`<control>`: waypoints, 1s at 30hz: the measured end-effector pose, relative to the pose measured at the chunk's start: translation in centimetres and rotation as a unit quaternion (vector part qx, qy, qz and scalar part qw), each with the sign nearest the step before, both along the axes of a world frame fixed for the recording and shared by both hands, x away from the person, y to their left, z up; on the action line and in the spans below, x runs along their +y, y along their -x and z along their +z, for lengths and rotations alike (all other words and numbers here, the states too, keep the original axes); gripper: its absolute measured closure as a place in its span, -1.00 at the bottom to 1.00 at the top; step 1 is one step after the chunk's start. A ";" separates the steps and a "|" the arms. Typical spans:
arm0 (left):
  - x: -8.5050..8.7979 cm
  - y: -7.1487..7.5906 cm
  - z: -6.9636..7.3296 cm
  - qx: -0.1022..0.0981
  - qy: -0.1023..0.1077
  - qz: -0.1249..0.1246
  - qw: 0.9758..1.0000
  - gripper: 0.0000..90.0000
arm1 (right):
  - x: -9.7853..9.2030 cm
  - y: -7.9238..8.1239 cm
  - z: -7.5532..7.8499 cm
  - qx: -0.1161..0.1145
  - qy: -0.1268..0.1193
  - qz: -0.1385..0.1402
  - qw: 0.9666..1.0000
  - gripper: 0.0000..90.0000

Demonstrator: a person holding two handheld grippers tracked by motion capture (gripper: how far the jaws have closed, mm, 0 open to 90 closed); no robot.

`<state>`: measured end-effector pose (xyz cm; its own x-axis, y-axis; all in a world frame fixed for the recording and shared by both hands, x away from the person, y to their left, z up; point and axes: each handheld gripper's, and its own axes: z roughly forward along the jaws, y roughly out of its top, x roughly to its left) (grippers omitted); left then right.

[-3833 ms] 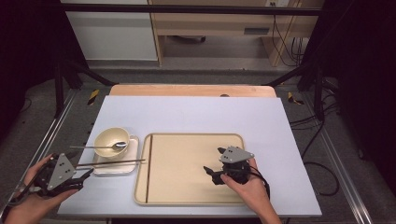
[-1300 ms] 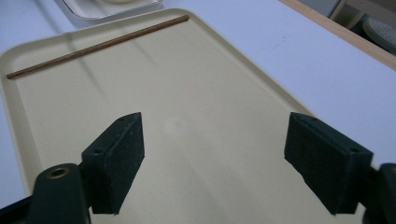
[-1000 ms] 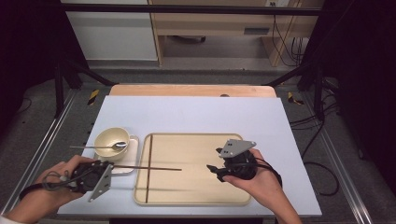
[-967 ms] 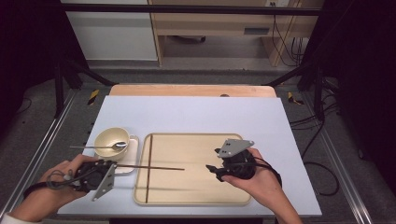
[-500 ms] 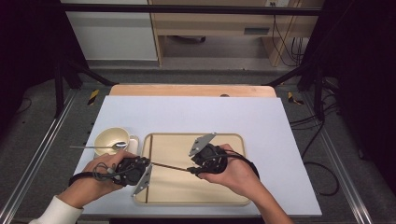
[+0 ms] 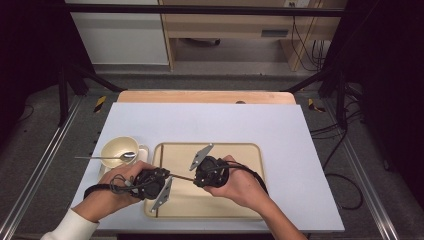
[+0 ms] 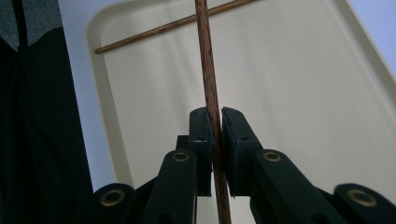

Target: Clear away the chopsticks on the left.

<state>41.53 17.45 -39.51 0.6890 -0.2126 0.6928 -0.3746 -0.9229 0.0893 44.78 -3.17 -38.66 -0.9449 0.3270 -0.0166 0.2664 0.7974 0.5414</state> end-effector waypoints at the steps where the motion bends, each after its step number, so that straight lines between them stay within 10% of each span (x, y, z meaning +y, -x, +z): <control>1: 0.1 -0.1 0.0 0.002 0.006 0.005 1.000 0.84 | 0.1 0.0 0.0 0.003 0.001 0.004 1.000 0.88; 6: 1.1 -0.5 0.3 0.002 0.079 0.062 0.995 0.25 | 0.3 0.0 -0.2 0.003 0.009 -0.011 1.000 0.90; 9: 2.6 -0.8 0.3 0.027 0.149 0.116 0.982 -0.04 | 0.3 -0.4 -0.5 0.004 0.013 -0.037 0.999 0.90; 12: 4.4 -0.4 -0.2 0.025 0.240 0.186 0.952 -0.25 | 0.6 -0.9 -0.9 0.011 0.016 -0.067 0.998 0.90; 17: 6.7 0.7 -1.4 0.025 0.319 0.247 0.915 -0.39 | 1.8 -1.8 -2.1 0.024 0.021 -0.108 0.994 0.89; 24: 9.6 2.2 -3.4 0.052 0.436 0.329 0.836 -0.47 | 3.5 -4.2 -4.0 0.041 0.032 -0.154 0.987 0.90; 28: 10.8 2.6 -3.9 0.049 0.475 0.347 0.807 -0.49 | 4.2 -5.4 -4.8 0.051 0.038 -0.179 0.982 0.90; 30: 11.1 2.7 -4.1 0.054 0.484 0.348 0.801 -0.49 | 4.3 -5.9 -5.3 0.055 0.041 -0.193 0.979 0.90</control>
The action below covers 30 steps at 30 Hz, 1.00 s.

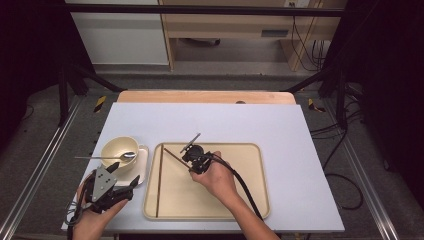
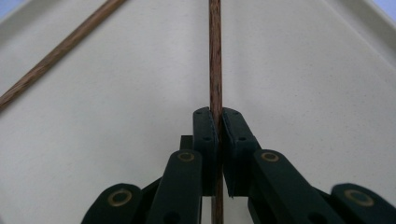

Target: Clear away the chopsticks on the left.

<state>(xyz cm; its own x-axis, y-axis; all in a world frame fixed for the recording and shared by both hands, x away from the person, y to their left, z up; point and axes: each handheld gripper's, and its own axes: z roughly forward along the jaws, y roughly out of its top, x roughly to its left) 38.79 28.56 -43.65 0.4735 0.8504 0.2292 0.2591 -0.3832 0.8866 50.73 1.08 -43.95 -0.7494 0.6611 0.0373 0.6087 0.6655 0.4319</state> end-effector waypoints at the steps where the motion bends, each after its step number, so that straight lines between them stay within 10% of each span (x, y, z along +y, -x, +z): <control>1: 0.1 0.1 -0.1 0.000 -0.001 0.002 1.000 -0.49 | 0.1 -0.2 -0.2 0.003 0.000 -0.002 1.000 0.89; 19: 0.3 0.3 -0.2 -0.012 0.012 0.013 1.000 -0.48 | 1.5 -1.1 -0.7 0.019 -0.009 -0.031 0.999 0.84; 30: 0.9 0.9 -0.5 -0.032 0.023 0.027 0.999 -0.48 | -1.4 0.8 0.9 0.019 -0.096 -0.017 0.995 1.00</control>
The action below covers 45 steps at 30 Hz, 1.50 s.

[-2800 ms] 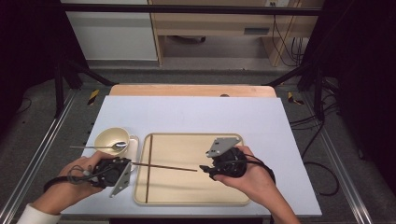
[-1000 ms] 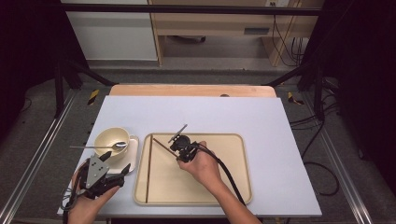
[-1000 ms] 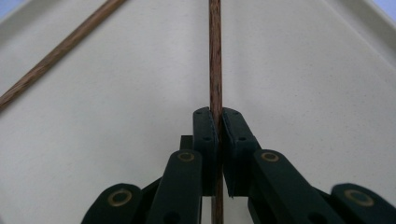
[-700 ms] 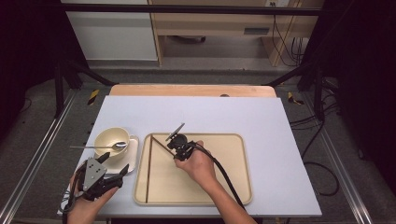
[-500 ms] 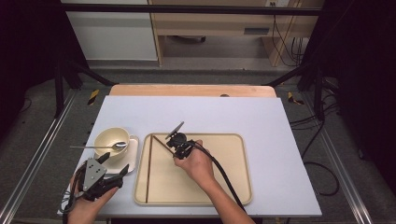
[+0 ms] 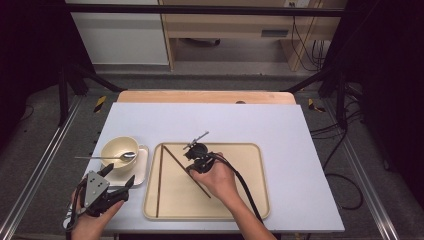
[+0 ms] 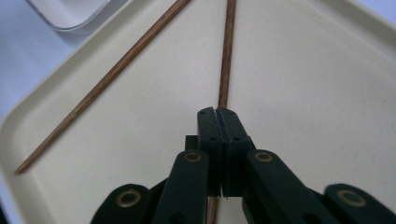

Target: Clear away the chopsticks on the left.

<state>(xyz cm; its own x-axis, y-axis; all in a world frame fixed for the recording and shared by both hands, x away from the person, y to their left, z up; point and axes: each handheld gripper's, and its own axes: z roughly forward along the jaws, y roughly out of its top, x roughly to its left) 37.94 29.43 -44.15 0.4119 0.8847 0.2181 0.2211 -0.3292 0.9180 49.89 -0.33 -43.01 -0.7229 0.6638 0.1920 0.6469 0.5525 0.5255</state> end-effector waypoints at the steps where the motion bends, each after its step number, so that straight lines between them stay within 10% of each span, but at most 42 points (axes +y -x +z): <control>1: 0.1 0.1 -0.1 -0.001 0.001 0.002 1.000 -0.48 | -0.5 0.3 0.0 0.000 -0.006 0.000 1.000 1.00; 17: 0.4 0.4 -0.9 0.006 0.046 -0.009 0.999 -0.58 | -6.5 3.0 -2.0 0.029 -0.073 -0.022 0.997 1.00; 45: 0.3 0.5 -0.9 0.005 0.042 -0.010 0.999 -0.56 | -4.3 4.1 -4.1 0.059 -0.094 0.000 0.994 1.00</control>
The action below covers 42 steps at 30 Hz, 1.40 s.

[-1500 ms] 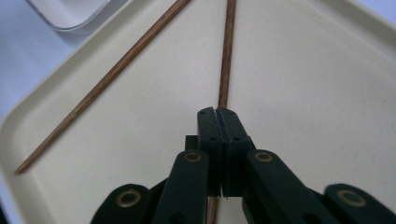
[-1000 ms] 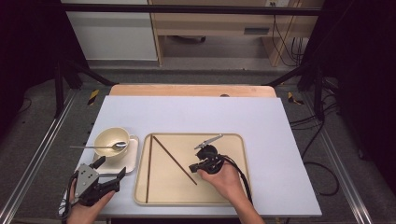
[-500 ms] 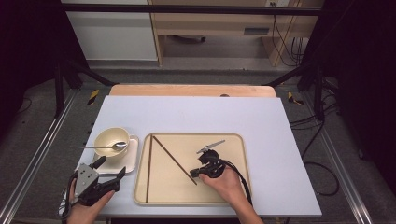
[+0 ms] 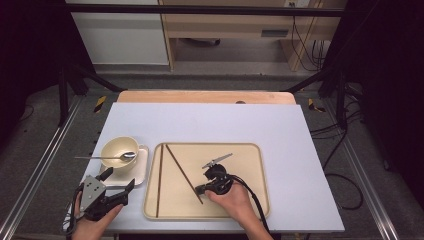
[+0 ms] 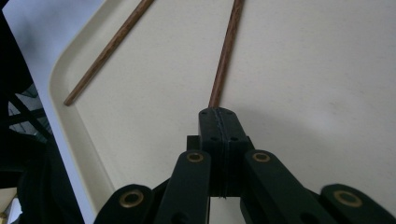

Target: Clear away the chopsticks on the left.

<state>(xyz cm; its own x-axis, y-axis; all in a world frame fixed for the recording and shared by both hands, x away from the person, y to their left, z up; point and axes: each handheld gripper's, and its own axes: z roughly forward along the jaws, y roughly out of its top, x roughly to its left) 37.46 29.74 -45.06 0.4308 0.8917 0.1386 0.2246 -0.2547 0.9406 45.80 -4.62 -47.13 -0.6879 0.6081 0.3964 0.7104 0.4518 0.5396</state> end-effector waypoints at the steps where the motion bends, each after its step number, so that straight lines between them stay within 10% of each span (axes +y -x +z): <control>1: 0.0 0.0 0.0 0.000 0.000 0.000 1.000 -0.56 | 0.3 0.1 0.0 0.001 0.000 0.002 1.000 1.00; 42: 0.0 -0.1 0.1 -0.004 -0.002 0.001 1.000 -0.55 | 7.0 0.0 -0.5 0.022 -0.032 0.044 0.998 1.00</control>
<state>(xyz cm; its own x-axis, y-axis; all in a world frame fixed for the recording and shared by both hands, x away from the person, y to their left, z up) 37.60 29.79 -45.00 0.4278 0.8921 0.1452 0.2181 -0.2578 0.9413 45.79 2.36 -47.67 -0.7183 0.5184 0.4640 0.6935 0.4792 0.5380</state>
